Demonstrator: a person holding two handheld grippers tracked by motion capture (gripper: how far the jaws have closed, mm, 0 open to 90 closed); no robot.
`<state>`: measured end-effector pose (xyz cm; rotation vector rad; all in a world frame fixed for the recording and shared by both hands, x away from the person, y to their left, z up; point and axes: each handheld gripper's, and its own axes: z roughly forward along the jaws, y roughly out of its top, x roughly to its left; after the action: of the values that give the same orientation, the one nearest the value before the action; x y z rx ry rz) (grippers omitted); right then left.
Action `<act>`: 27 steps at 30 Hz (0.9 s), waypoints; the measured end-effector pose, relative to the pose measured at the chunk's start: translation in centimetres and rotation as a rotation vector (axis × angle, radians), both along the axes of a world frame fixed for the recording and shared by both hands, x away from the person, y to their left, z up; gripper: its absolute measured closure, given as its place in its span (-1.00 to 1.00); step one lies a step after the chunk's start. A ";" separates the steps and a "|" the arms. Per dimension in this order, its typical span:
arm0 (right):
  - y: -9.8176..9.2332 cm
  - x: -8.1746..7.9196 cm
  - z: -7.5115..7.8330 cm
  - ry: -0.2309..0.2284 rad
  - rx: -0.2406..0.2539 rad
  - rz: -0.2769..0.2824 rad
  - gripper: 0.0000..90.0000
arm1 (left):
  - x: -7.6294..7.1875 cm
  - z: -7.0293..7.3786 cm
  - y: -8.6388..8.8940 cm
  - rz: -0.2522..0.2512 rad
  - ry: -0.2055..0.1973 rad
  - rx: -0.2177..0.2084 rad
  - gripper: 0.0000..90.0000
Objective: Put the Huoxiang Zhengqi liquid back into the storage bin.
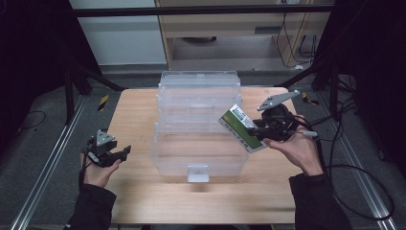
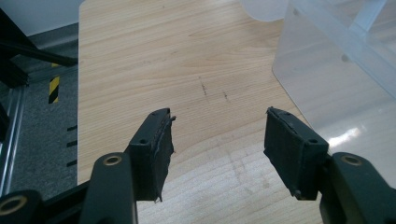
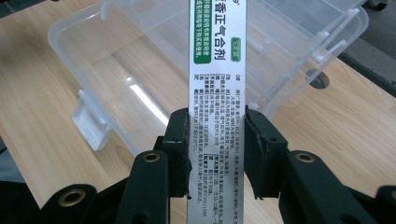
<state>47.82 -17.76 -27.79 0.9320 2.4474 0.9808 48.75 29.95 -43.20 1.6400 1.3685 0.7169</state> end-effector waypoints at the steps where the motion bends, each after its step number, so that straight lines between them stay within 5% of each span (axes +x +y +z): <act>1: 0.2 0.1 0.0 -0.003 -0.004 0.010 0.44 | 0.0 0.0 0.0 -0.001 0.000 -0.001 -0.09; 27: 2.8 2.6 -1.4 0.035 -0.029 0.260 0.44 | 0.1 -0.2 0.1 -0.001 0.010 0.004 -0.09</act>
<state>50.40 -15.00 -29.15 0.6366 2.6523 1.0153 48.87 30.02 -43.43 1.6499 1.3741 0.7117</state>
